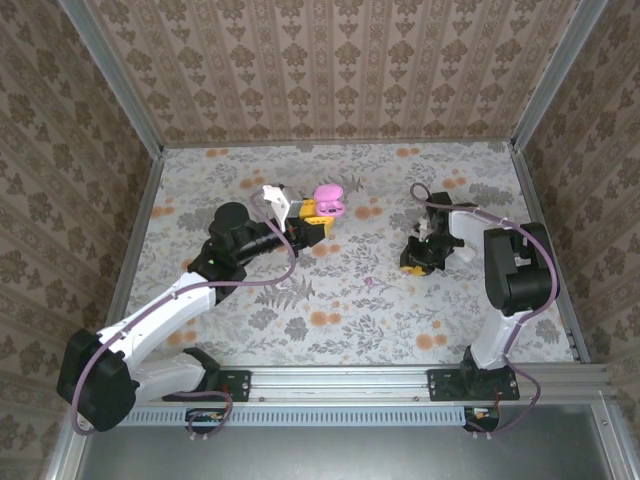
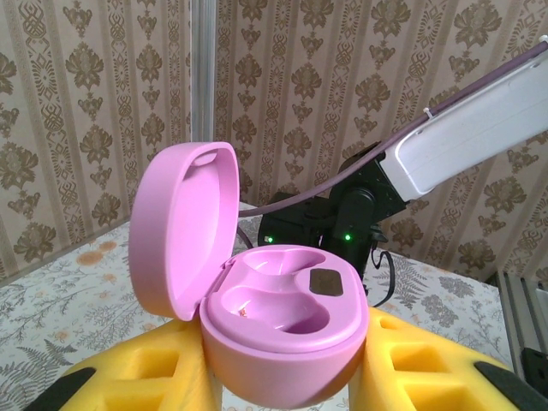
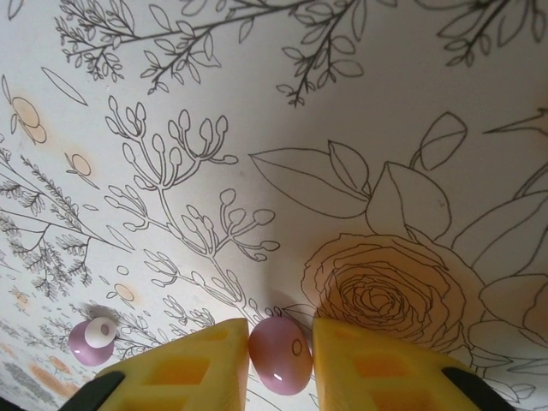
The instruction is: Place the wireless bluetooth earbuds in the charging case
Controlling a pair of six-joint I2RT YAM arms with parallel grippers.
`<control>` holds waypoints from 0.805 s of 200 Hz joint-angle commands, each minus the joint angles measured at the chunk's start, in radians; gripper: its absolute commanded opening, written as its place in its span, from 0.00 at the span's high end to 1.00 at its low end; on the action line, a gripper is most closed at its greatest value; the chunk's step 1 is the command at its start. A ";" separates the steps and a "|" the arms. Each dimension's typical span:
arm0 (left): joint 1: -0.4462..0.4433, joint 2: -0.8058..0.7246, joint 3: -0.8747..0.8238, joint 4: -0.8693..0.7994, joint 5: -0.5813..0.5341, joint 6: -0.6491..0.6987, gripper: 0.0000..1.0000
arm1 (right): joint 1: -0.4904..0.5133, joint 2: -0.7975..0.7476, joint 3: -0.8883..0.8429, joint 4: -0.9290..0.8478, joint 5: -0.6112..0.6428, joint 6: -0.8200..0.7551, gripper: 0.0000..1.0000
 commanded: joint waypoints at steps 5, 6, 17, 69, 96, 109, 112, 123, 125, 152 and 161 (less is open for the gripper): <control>-0.007 -0.018 0.029 0.016 -0.003 0.019 0.64 | 0.031 0.031 0.023 -0.028 0.043 -0.014 0.73; -0.006 -0.018 0.030 0.016 -0.003 0.019 0.64 | 0.032 0.031 0.023 -0.028 0.044 -0.014 0.73; -0.007 -0.018 0.029 0.014 -0.005 0.019 0.64 | 0.036 0.030 0.025 -0.031 0.052 -0.009 0.73; -0.007 -0.019 0.030 0.013 -0.008 0.020 0.64 | 0.043 0.019 0.028 -0.048 0.034 0.003 0.68; -0.007 -0.018 0.031 0.013 -0.008 0.021 0.64 | 0.042 -0.016 0.020 -0.051 0.033 0.010 0.68; -0.007 -0.016 0.033 0.014 -0.006 0.020 0.64 | 0.041 -0.026 0.020 -0.052 0.035 0.010 0.69; -0.006 -0.016 0.032 0.014 -0.005 0.021 0.64 | 0.040 -0.029 0.022 -0.054 0.036 0.009 0.69; -0.007 -0.015 0.034 0.014 -0.005 0.020 0.64 | 0.041 -0.030 0.026 -0.062 0.036 0.006 0.70; -0.007 -0.015 0.033 0.014 -0.005 0.019 0.64 | 0.041 -0.030 0.027 -0.064 0.037 0.006 0.71; -0.007 -0.015 0.034 0.015 -0.005 0.019 0.64 | 0.043 -0.035 0.028 -0.073 0.039 0.009 0.68; -0.007 -0.014 0.033 0.016 -0.006 0.020 0.64 | 0.042 -0.033 0.029 -0.075 0.046 0.011 0.68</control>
